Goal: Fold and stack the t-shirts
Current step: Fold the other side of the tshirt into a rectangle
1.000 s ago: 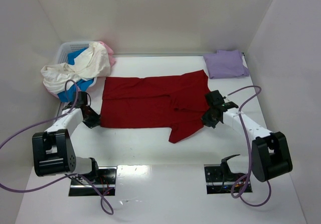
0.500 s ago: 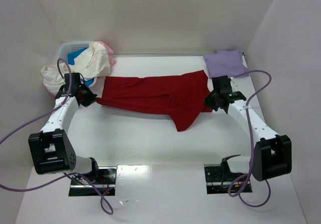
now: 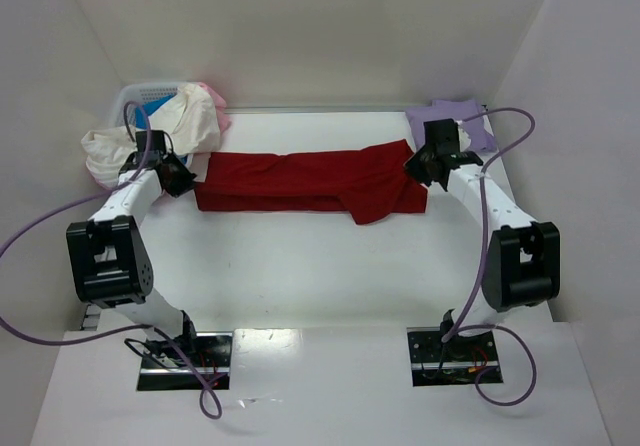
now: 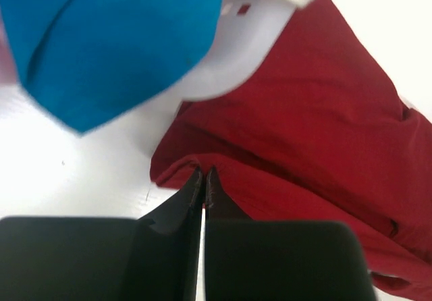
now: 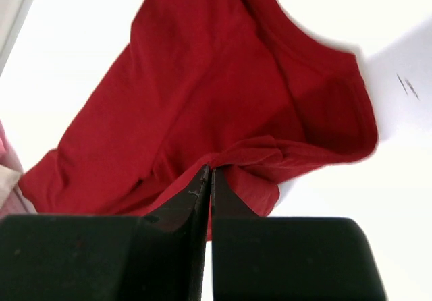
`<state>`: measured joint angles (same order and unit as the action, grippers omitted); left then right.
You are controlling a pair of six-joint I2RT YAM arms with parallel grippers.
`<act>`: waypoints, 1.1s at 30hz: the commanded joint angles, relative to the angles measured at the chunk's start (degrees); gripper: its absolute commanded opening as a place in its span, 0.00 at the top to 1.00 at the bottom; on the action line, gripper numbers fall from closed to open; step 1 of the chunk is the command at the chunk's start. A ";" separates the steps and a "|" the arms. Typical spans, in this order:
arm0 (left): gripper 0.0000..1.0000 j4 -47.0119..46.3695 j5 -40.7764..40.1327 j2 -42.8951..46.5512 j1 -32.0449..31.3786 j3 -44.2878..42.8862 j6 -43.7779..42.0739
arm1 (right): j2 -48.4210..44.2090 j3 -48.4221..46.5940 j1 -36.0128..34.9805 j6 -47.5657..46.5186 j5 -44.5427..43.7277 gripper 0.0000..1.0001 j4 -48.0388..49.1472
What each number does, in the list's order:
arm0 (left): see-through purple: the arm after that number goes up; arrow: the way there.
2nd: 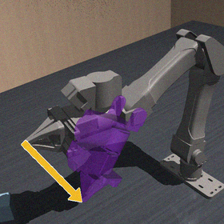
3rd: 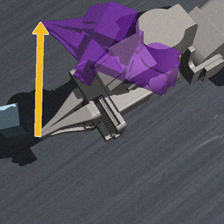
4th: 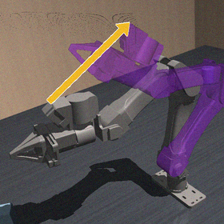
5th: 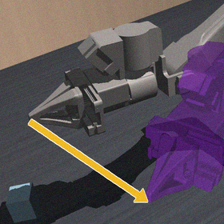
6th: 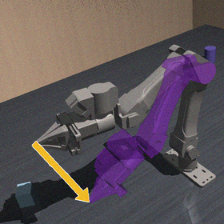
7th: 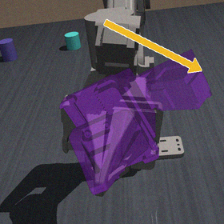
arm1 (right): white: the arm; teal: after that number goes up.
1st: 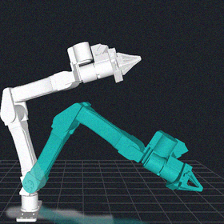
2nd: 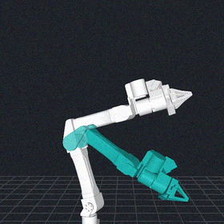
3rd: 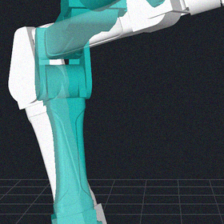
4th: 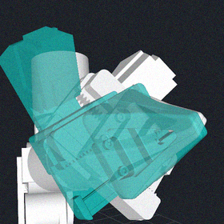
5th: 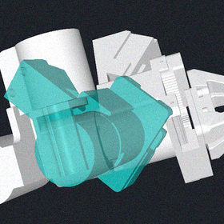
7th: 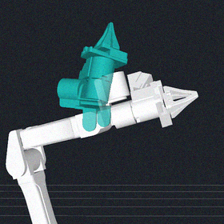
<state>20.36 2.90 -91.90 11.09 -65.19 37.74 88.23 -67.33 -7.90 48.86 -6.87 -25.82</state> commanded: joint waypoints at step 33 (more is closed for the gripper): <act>1.00 -6.03 -7.64 -19.90 -2.57 -17.60 -3.55 | 17.15 -11.24 2.98 -2.28 0.99 0.93 10.44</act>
<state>15.75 1.32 -110.30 7.75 -81.12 35.92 104.75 -75.88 -5.56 47.29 -5.48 -18.76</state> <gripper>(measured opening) 0.010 0.071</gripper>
